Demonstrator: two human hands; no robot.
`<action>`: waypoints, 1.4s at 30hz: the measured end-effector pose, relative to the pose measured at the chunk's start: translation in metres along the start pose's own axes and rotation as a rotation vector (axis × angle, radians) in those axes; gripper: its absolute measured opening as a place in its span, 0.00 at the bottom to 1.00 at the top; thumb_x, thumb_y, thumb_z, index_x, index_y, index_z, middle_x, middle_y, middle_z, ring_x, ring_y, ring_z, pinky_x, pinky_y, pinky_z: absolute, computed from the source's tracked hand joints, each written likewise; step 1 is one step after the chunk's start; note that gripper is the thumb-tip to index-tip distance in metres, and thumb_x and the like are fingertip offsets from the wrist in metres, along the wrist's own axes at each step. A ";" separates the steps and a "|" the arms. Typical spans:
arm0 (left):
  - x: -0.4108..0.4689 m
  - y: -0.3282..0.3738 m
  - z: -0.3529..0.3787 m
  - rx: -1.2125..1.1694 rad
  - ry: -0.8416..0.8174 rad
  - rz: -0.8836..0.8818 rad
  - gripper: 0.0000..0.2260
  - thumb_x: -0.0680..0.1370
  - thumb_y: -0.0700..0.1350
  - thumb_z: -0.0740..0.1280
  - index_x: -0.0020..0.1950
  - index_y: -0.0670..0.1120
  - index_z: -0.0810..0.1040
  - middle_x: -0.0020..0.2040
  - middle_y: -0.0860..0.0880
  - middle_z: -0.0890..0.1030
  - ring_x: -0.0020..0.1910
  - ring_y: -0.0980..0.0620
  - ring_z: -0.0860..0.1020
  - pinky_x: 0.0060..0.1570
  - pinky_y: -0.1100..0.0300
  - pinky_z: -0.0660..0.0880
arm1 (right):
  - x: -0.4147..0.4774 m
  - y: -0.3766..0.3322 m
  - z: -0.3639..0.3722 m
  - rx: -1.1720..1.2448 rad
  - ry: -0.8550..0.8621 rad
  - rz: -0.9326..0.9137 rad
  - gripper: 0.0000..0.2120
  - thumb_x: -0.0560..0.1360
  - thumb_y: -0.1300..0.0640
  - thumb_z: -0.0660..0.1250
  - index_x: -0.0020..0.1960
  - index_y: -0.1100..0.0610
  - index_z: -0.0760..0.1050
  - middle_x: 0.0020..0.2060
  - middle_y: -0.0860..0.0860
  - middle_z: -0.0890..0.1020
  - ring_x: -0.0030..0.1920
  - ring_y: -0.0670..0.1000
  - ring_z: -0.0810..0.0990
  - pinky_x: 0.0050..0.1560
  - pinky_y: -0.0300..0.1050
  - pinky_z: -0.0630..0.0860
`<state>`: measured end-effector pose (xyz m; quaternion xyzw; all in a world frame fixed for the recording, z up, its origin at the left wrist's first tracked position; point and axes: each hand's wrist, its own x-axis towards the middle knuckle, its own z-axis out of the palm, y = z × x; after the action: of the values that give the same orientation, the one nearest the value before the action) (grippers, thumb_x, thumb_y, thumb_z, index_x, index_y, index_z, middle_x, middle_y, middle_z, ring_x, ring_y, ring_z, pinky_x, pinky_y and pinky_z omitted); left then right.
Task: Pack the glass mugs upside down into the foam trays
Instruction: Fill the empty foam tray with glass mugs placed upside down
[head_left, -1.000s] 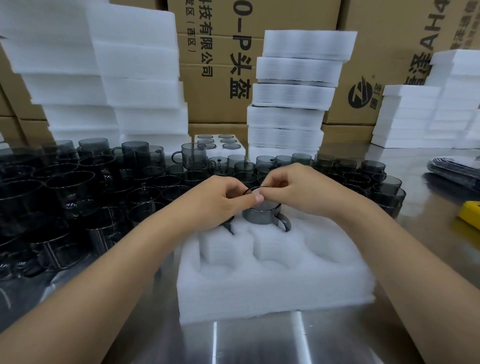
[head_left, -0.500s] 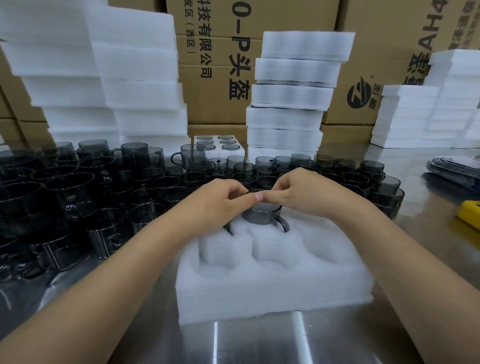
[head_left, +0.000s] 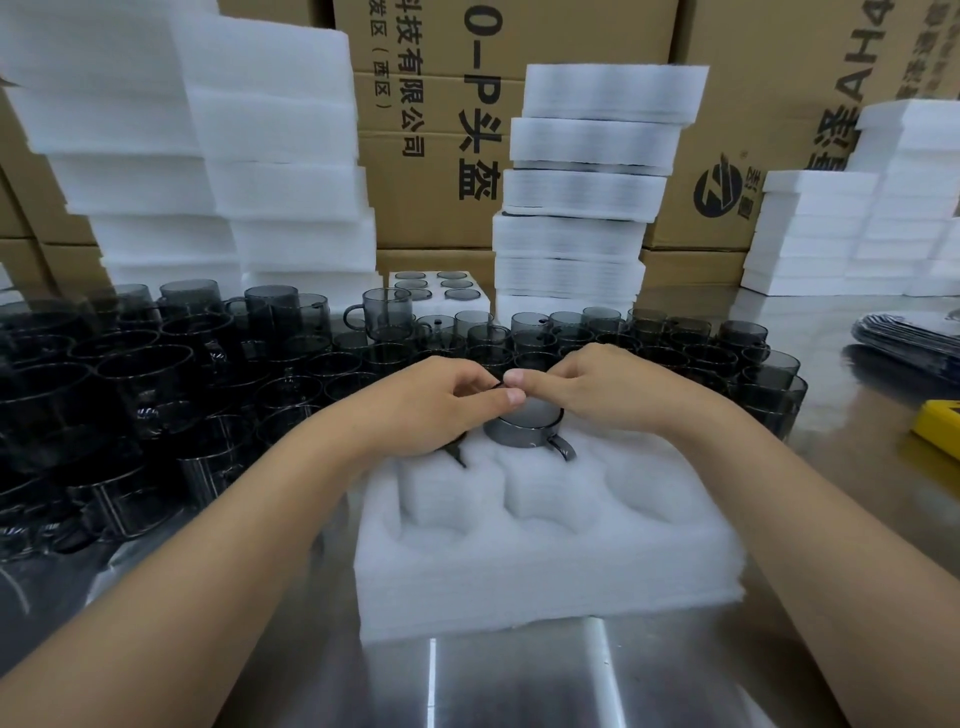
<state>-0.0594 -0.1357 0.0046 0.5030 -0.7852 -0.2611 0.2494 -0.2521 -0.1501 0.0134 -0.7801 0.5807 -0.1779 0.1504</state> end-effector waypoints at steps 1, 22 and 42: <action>-0.001 0.000 -0.001 -0.003 -0.021 -0.001 0.13 0.76 0.62 0.62 0.49 0.57 0.80 0.38 0.65 0.79 0.38 0.67 0.76 0.42 0.64 0.72 | -0.001 0.001 -0.001 0.005 -0.013 -0.002 0.34 0.70 0.27 0.55 0.27 0.58 0.70 0.20 0.44 0.68 0.28 0.50 0.66 0.32 0.43 0.62; -0.005 -0.004 -0.007 0.071 -0.189 -0.017 0.22 0.74 0.62 0.66 0.66 0.60 0.71 0.59 0.66 0.75 0.56 0.64 0.75 0.57 0.63 0.72 | 0.005 0.015 0.001 0.029 -0.159 -0.087 0.32 0.55 0.19 0.59 0.41 0.43 0.78 0.34 0.40 0.80 0.35 0.41 0.76 0.39 0.39 0.71; -0.004 -0.007 -0.004 -0.010 -0.154 -0.031 0.23 0.72 0.58 0.70 0.66 0.59 0.73 0.57 0.65 0.78 0.52 0.64 0.78 0.51 0.64 0.73 | -0.008 0.004 -0.020 -0.212 0.179 0.035 0.23 0.76 0.34 0.56 0.39 0.51 0.77 0.32 0.47 0.78 0.35 0.47 0.76 0.33 0.42 0.68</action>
<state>-0.0506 -0.1350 0.0028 0.4922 -0.7931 -0.3067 0.1865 -0.2667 -0.1439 0.0288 -0.7623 0.6210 -0.1817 0.0177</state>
